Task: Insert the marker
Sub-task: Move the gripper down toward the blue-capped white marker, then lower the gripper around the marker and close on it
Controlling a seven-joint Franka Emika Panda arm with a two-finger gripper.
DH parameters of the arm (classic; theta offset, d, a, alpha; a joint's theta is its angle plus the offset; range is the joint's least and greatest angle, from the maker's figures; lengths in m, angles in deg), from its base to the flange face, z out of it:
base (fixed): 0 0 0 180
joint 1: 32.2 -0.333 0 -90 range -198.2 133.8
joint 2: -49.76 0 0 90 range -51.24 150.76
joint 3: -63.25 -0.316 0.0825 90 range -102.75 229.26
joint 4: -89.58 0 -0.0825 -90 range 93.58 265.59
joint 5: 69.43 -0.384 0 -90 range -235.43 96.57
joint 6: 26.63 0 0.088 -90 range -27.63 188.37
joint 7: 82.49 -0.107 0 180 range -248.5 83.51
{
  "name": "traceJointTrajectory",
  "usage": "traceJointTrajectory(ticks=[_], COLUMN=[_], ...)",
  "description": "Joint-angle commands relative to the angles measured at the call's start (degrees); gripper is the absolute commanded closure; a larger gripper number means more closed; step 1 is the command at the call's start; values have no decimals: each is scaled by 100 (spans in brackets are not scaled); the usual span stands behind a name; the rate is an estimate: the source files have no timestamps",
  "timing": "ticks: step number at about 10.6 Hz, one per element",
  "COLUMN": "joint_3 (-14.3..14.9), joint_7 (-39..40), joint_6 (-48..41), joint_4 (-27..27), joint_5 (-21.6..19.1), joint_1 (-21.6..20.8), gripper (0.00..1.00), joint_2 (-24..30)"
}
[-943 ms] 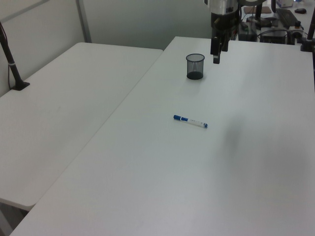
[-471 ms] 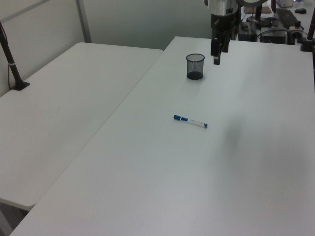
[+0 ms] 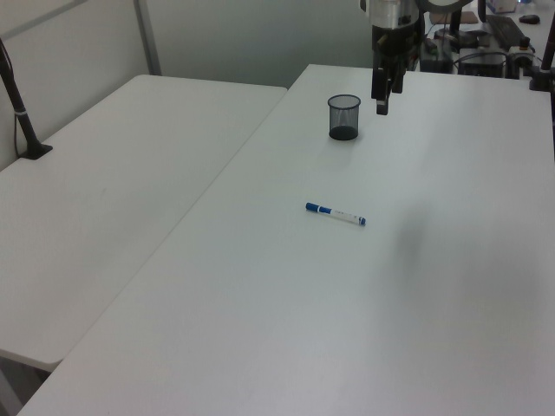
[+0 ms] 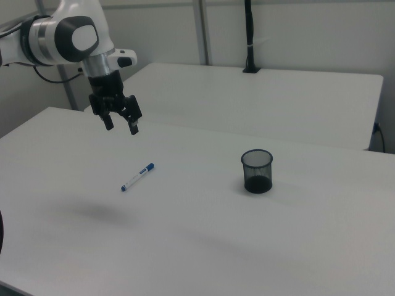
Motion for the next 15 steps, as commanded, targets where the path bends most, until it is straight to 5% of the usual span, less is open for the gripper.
traceJointTrajectory(ticks=[1,8,11,15], joint_3=[32,-21,-21,-3], joint_7=[-11,-107,-842,-968], joint_6=[41,1164,2094,3142], joint_4=[112,-292,-283,-292], joint_5=[-33,-192,-192,-104], joint_1=[-105,-648,-624,-474], gripper=[0,0,0,47], joint_2=[-60,-1228,-1791,-2441])
